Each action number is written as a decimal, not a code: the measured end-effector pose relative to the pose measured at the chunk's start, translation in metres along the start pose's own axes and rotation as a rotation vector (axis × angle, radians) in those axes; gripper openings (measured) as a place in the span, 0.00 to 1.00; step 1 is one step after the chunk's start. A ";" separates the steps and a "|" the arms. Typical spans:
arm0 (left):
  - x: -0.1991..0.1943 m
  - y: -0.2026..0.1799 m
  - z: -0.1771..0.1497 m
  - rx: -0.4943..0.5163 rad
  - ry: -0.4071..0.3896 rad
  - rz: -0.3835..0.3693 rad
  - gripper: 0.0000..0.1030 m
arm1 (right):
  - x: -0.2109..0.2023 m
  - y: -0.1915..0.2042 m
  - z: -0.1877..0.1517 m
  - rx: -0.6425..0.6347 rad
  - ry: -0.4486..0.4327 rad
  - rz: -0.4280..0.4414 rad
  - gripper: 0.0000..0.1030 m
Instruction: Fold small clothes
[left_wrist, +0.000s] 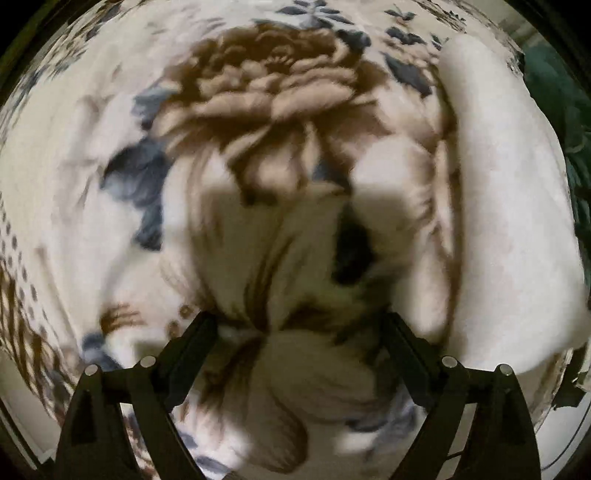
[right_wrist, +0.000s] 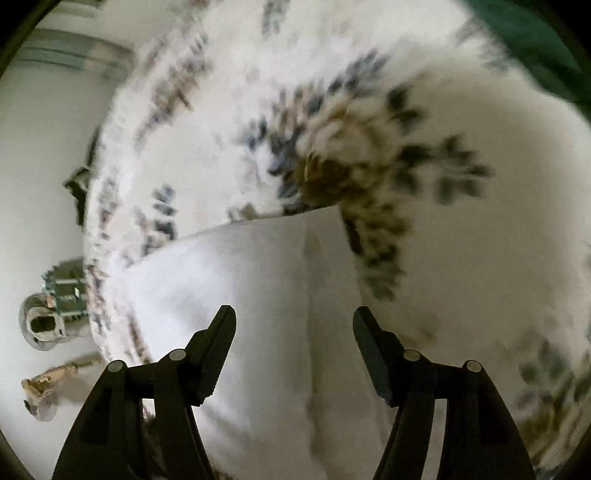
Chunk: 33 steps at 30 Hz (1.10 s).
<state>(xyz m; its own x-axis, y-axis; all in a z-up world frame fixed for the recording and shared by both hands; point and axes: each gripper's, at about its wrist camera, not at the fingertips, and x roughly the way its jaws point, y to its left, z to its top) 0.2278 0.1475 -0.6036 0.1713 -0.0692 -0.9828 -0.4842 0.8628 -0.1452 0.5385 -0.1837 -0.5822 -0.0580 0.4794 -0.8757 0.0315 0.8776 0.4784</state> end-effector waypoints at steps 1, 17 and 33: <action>0.002 -0.001 0.001 0.008 -0.004 0.007 0.92 | 0.012 0.000 0.008 0.016 0.030 -0.009 0.61; 0.049 -0.026 0.058 0.034 0.194 0.088 1.00 | 0.008 0.039 0.082 -0.096 -0.072 -0.181 0.06; -0.006 -0.089 0.139 0.063 -0.020 0.008 1.00 | -0.006 -0.032 -0.072 -0.064 0.055 0.024 0.01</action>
<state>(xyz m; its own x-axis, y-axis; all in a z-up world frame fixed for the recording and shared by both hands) 0.3890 0.1404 -0.5686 0.1855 -0.0526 -0.9812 -0.4304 0.8933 -0.1292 0.4655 -0.2146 -0.5868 -0.1129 0.4979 -0.8599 -0.0300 0.8633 0.5038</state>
